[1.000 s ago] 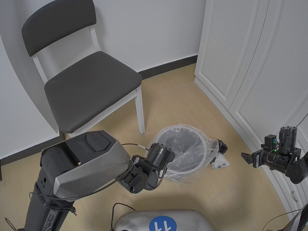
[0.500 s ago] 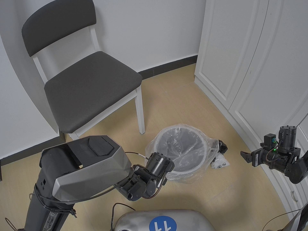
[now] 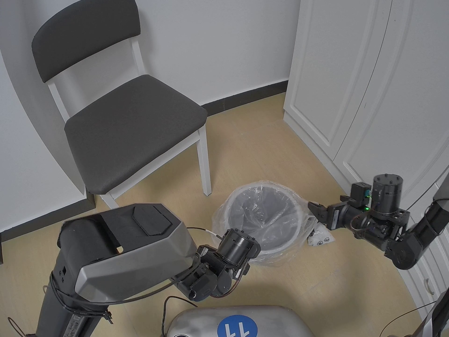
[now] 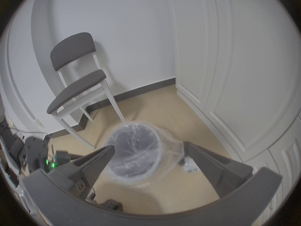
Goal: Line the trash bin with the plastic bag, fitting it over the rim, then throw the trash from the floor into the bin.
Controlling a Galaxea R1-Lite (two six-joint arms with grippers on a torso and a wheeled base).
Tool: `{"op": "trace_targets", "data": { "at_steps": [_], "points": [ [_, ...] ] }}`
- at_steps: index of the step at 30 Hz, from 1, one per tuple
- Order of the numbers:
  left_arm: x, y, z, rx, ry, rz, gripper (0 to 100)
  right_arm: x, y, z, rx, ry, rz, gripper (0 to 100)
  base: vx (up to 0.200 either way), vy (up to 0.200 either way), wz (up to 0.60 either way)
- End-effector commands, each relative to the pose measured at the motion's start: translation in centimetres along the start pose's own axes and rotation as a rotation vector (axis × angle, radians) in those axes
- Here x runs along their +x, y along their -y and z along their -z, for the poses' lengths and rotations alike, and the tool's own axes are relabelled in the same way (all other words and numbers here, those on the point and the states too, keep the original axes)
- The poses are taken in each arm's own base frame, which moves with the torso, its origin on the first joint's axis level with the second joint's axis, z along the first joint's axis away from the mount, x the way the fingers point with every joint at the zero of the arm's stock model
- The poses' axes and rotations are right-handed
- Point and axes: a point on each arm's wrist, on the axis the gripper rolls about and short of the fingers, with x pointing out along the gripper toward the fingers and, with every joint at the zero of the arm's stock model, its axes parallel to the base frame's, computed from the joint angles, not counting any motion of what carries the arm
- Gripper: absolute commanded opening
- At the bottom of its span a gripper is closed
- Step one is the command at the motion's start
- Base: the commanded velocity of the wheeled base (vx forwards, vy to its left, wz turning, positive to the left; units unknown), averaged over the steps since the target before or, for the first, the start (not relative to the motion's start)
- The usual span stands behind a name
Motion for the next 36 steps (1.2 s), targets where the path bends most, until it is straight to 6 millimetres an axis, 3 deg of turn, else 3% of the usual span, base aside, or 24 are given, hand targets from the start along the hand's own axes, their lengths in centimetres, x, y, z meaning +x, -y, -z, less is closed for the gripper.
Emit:
{"op": "trace_targets", "data": {
  "at_steps": [1, 5, 10, 11, 15, 21, 26, 36],
  "points": [
    [-1.3, 0.8, 1.0, 0.018, -0.013, 0.031, 100, 6.1, -5.0, -0.4, -0.081, -0.094, 0.019, 100, 0.000, 0.000, 0.00],
    [-1.8, 1.1, 1.4, -0.018, -0.006, 0.053, 100, 8.7, -6.7, -0.9, -0.130, -0.223, 0.100, 100, 0.000, 0.000, 0.00],
    [-3.0, 0.6, 0.9, -0.050, 0.049, 0.066, 100, 13.1, -8.4, -1.0, -0.124, -0.257, 0.249, 100, 0.000, 0.000, 0.00],
    [-3.0, 0.6, 0.9, -0.051, 0.050, 0.066, 100, 13.3, -8.5, -1.0, -0.122, -0.258, 0.248, 100, 0.000, 0.000, 0.00],
    [-4.1, -0.5, -0.4, -0.076, 0.117, 0.070, 100, 16.0, -9.8, 0.6, -0.106, -0.346, 0.269, 100, 0.000, 0.000, 0.00],
    [-6.5, -2.6, -2.1, -0.094, 0.163, 0.075, 100, 17.6, -10.4, 3.5, -0.146, -0.431, 0.299, 100, 0.000, 0.000, 0.00],
    [-7.2, -3.6, -2.0, -0.101, 0.161, 0.061, 100, 18.8, -10.4, 5.1, -0.172, -0.455, 0.332, 100, 0.000, 0.000, 0.00],
    [-6.9, -5.4, -2.0, -0.102, 0.221, 0.028, 100, 19.8, -10.6, 5.5, -0.206, -0.501, 0.356, 100, 0.000, 0.000, 0.00]
  ]
}}
